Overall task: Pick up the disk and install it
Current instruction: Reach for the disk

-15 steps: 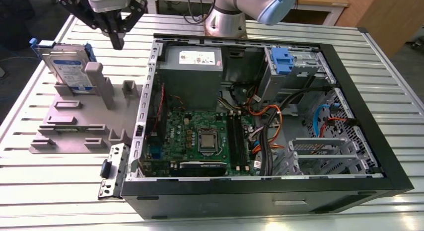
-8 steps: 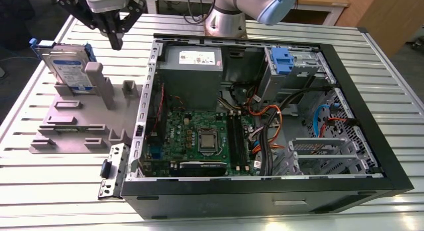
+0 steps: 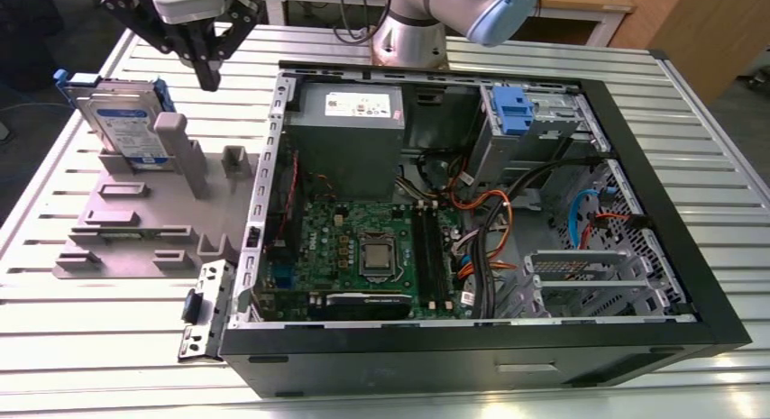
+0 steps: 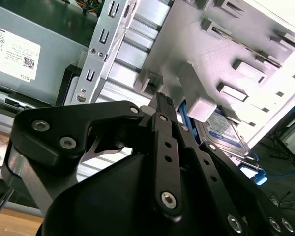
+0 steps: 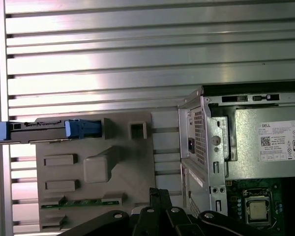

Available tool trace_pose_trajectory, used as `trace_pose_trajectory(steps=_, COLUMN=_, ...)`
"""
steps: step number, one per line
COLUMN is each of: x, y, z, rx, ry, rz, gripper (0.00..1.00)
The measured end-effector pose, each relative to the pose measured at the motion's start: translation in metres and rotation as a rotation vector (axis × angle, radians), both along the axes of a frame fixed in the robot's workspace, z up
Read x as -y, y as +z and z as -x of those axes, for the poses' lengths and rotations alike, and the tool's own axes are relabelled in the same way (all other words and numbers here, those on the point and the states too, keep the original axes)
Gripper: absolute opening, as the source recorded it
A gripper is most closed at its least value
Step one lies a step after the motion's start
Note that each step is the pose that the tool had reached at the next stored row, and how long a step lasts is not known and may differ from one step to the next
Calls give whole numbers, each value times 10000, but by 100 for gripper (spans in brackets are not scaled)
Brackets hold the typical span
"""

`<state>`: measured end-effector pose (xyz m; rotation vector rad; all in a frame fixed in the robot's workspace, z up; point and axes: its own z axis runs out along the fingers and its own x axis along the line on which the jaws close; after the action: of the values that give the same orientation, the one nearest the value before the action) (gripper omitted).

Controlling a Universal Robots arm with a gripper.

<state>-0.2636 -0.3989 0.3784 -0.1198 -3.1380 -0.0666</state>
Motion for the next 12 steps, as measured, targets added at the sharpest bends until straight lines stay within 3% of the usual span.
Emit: trace_pose_trajectory(steps=12, x=0, y=-10, z=35, rx=-54, ry=0, rz=0, gripper=11)
